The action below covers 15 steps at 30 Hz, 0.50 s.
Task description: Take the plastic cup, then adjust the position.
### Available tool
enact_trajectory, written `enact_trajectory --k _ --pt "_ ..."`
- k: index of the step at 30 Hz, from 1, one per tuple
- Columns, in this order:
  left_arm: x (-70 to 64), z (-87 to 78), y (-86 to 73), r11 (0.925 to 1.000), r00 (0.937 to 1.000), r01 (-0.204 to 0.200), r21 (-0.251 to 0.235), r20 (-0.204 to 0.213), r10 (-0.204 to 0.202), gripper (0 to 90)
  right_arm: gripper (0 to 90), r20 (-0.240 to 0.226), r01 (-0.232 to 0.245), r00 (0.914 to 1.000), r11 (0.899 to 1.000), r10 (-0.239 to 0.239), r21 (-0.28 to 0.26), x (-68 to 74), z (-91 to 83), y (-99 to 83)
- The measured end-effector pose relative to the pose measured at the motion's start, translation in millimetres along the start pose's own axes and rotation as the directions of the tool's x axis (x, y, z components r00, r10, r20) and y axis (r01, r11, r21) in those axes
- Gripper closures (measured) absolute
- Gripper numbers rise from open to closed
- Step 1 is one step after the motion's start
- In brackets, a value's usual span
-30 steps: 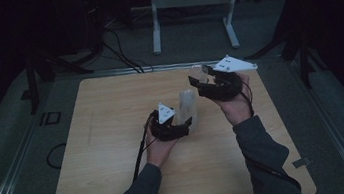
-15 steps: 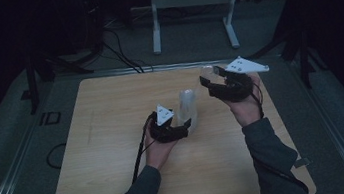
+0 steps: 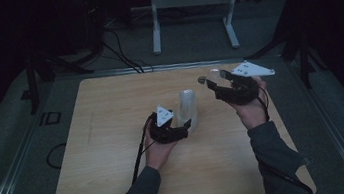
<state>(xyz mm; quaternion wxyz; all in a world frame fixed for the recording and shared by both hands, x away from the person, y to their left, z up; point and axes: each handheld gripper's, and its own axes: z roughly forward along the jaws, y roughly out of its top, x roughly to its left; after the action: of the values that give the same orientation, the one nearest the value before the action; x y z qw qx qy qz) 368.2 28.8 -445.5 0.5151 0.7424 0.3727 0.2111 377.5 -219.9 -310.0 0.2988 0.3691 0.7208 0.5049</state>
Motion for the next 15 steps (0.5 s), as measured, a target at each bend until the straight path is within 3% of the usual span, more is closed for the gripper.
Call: enact_trajectory --k 15 --pt "-1.1 -2.4 -2.2 1.0000 1.0000 0.004 -0.004 -0.001 -0.004 20.4 39.8 0.020 -0.018 0.9996 1.000 0.018 0.022 -8.9 -4.6 -15.6"
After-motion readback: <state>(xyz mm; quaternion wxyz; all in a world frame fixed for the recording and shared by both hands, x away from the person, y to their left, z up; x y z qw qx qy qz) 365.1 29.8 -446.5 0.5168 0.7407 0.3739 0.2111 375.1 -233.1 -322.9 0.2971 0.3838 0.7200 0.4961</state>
